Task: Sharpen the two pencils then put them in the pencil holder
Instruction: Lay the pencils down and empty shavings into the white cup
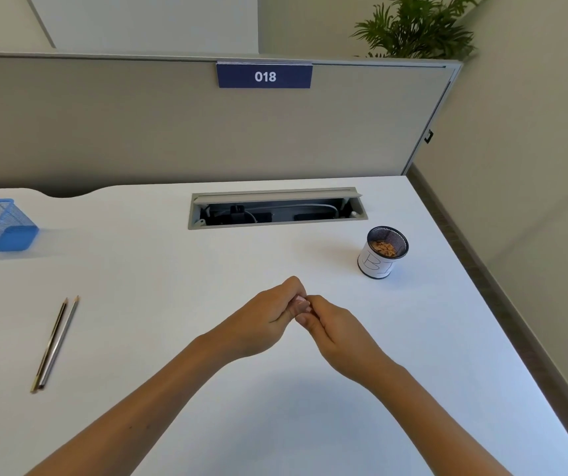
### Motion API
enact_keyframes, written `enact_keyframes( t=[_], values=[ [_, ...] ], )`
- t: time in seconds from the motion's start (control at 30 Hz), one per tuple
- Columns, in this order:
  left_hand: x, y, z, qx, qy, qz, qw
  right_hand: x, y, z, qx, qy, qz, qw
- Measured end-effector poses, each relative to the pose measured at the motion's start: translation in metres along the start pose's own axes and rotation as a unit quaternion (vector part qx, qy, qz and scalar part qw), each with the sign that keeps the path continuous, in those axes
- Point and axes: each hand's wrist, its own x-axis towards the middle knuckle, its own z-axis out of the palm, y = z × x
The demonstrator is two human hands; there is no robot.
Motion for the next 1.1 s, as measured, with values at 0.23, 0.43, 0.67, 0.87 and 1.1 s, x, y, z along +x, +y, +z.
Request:
enact_keyframes(
  t=[0.23, 0.43, 0.67, 0.87, 1.1],
  values=[
    [0.012, 0.002, 0.005, -0.006, 0.001, 0.007, 1.0, 0.0, 0.017, -0.01, 0.007, -0.008, -0.023, 1.0],
    [0.025, 0.004, 0.008, -0.034, 0.013, 0.005, 0.999, 0.002, 0.026, -0.017, 0.066, 0.001, -0.012, 0.998],
    [0.033, -0.001, 0.011, -0.063, 0.066, 0.009, 0.996, 0.009, 0.038, -0.021, 0.125, 0.051, 0.006, 0.991],
    [0.053, 0.005, 0.015, -0.054, 0.069, 0.022, 0.996, 0.015, 0.042, -0.026, 0.184, 0.082, 0.009, 0.979],
    [0.117, 0.026, 0.017, -0.048, 0.08, 0.051, 0.994, 0.037, 0.063, -0.067, 0.199, 0.152, 0.016, 0.968]
  ],
)
